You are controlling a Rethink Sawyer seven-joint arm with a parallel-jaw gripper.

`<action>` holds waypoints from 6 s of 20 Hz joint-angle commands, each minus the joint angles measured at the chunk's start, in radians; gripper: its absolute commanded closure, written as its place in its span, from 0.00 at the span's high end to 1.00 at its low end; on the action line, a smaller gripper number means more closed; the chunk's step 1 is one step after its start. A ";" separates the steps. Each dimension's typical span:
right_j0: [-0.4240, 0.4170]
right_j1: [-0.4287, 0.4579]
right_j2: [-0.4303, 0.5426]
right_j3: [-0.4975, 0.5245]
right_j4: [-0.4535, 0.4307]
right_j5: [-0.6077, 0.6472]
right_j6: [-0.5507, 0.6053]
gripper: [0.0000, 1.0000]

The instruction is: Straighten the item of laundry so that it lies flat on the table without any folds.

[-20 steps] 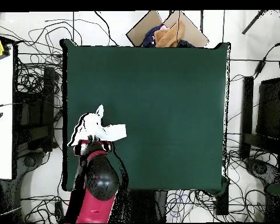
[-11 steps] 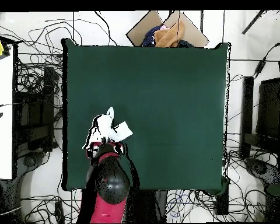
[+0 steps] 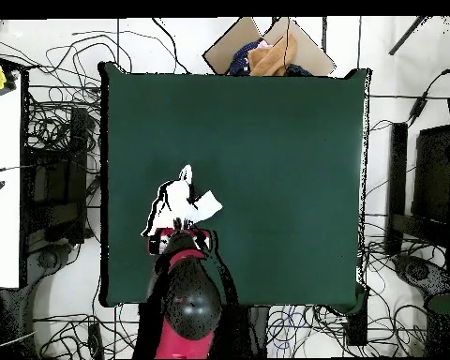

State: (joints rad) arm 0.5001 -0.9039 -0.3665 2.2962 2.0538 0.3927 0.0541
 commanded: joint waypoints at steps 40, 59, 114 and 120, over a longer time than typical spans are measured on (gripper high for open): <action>-0.011 0.532 0.007 -0.376 0.971 0.649 -0.841 0.00; 0.614 1.622 -0.743 -0.493 0.982 0.402 0.494 0.00; 0.283 0.864 -0.487 -0.247 0.110 0.527 0.301 0.00; 0.236 0.820 -0.519 -0.276 0.050 0.499 0.349 0.00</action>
State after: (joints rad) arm 0.7898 -0.0445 -1.0228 2.0929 2.2030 0.9583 0.3555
